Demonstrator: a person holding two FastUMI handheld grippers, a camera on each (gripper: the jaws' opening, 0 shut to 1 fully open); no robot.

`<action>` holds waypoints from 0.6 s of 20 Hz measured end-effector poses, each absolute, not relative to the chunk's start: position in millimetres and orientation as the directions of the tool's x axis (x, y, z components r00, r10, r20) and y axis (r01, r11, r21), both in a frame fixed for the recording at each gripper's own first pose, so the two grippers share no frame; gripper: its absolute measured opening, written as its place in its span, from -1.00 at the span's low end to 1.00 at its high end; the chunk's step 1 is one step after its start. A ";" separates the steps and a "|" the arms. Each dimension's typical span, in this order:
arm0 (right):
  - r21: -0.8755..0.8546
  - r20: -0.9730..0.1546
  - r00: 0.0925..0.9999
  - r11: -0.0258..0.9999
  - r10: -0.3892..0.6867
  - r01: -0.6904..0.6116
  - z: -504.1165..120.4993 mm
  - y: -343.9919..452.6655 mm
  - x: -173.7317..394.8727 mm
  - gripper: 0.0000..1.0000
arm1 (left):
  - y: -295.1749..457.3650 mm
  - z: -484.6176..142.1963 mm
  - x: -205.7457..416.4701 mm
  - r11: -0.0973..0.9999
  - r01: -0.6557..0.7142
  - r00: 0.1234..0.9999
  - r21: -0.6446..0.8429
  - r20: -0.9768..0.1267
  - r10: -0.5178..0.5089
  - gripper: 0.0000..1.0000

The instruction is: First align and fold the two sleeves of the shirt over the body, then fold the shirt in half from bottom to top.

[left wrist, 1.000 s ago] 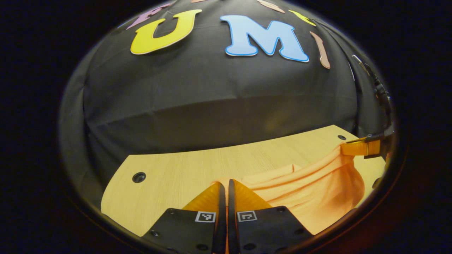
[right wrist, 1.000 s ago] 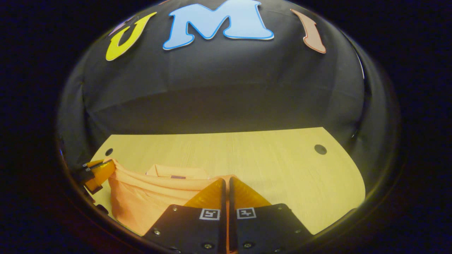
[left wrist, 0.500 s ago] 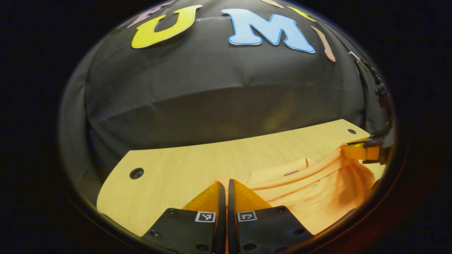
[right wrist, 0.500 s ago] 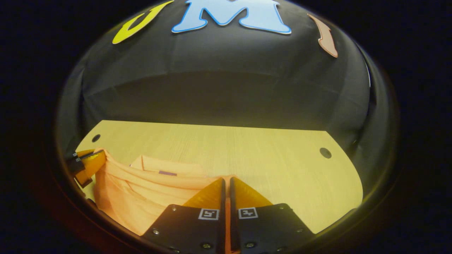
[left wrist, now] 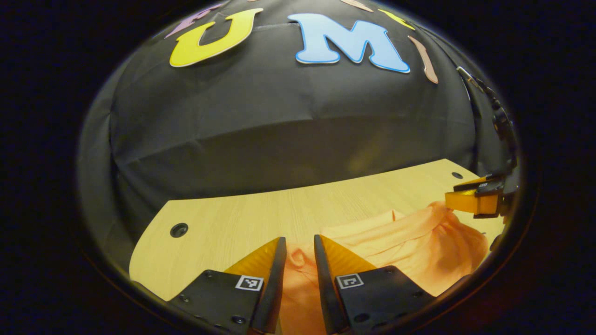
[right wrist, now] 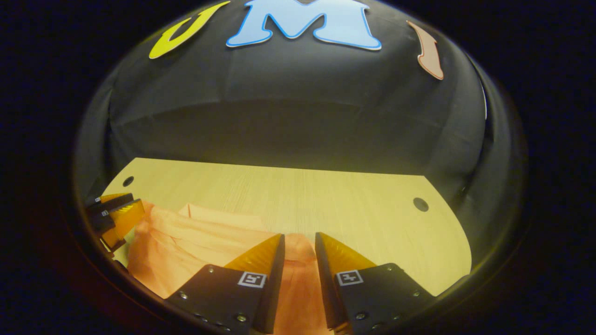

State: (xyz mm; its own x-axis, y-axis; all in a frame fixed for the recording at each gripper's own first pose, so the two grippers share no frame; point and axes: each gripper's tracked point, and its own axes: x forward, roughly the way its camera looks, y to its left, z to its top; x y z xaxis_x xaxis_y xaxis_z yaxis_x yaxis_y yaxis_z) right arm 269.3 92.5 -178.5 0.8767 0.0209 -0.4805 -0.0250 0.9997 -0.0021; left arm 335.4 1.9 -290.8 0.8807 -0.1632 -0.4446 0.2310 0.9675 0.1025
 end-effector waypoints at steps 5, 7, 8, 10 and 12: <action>-0.038 -0.424 0.906 0.998 0.025 -0.045 -146.3 89.9 253.3 0.33 | -5.5 -252.3 321.4 0.967 0.225 0.909 0.116 -0.383 -0.166 0.31; -0.050 -0.389 0.921 0.998 0.023 -0.046 -129.4 87.8 244.7 0.34 | -9.0 -236.5 312.9 0.967 0.227 0.917 0.118 -0.360 -0.172 0.66; -0.049 -0.371 0.928 0.998 0.027 -0.048 -119.8 87.2 240.0 0.34 | -10.7 -229.3 307.7 0.967 0.227 0.922 0.121 -0.347 -0.173 0.70; -0.043 -0.337 0.941 0.997 0.041 -0.059 -103.3 90.3 231.7 0.69 | -10.5 -213.0 298.3 0.968 0.216 0.933 0.130 -0.319 -0.165 0.70; -0.049 -0.305 0.951 0.997 0.048 -0.066 -87.6 88.1 218.6 0.73 | -9.0 -198.1 288.3 0.972 0.198 0.943 0.125 -0.295 -0.154 0.77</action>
State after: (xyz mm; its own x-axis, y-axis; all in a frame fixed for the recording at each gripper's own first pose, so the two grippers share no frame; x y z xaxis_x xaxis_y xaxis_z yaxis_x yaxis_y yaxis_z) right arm 218.6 88.1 -87.6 0.9513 0.0477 -0.3047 -0.0657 0.9966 -0.0489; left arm 288.3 -9.0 -198.1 0.9430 -0.1542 -0.2949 0.1980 0.9722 0.1247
